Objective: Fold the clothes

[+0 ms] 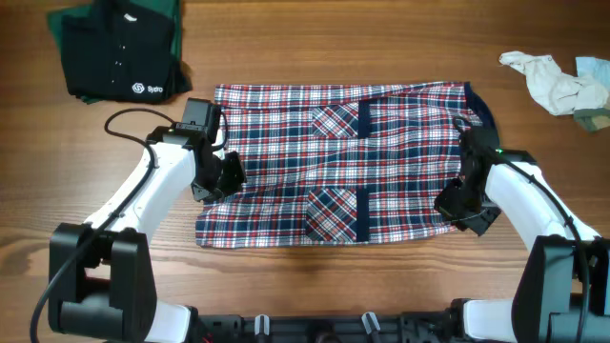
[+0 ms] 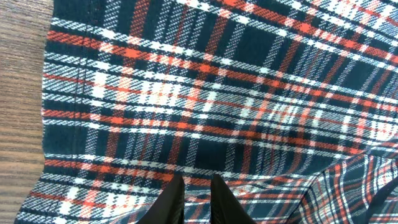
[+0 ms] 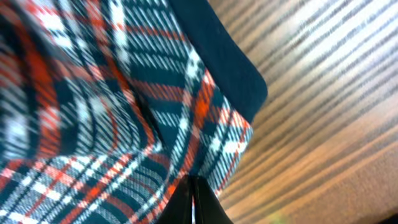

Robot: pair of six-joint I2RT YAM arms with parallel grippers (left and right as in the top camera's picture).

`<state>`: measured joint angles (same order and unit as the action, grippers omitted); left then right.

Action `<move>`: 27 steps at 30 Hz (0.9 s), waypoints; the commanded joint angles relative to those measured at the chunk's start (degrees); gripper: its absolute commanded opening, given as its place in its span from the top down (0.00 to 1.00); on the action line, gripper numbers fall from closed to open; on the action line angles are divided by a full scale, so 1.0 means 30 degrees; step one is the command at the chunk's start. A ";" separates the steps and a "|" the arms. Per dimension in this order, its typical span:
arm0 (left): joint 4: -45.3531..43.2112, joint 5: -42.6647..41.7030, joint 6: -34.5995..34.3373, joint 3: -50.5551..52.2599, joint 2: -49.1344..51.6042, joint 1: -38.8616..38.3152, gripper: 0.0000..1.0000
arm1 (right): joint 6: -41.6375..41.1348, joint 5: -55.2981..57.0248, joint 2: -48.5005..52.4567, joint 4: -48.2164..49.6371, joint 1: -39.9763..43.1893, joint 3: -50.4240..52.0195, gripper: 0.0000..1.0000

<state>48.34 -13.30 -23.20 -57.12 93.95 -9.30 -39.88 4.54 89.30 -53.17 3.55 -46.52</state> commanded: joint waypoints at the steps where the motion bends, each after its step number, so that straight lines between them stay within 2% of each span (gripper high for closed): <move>1: -0.0058 0.0299 0.0160 -0.0255 -0.0350 -0.0073 0.85 | -0.0036 -0.0029 -0.0211 0.0561 -0.0058 0.0058 0.96; 10: -0.0066 0.0335 0.0160 -0.0255 -0.0350 -0.0073 0.85 | 0.0124 -0.0882 -0.0211 0.2018 -0.0051 0.1486 0.96; 16: -0.0051 0.0335 0.0160 -0.0255 -0.0350 -0.0073 0.85 | -0.3067 0.0714 -0.0211 0.0867 0.0095 0.1552 0.96; 19: -0.0051 0.0335 0.0160 -0.0255 -0.0350 -0.0073 0.85 | -0.3781 0.0707 -0.0211 0.0554 0.0925 0.1552 0.96; 27: -0.0095 0.0466 0.0153 -0.0255 -0.0350 -0.0073 0.83 | -0.3133 0.0860 -0.0211 0.0874 0.3279 0.1545 0.96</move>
<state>48.31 -13.13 -23.20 -57.12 93.95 -9.30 -49.43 4.54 89.23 -50.96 11.57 -42.44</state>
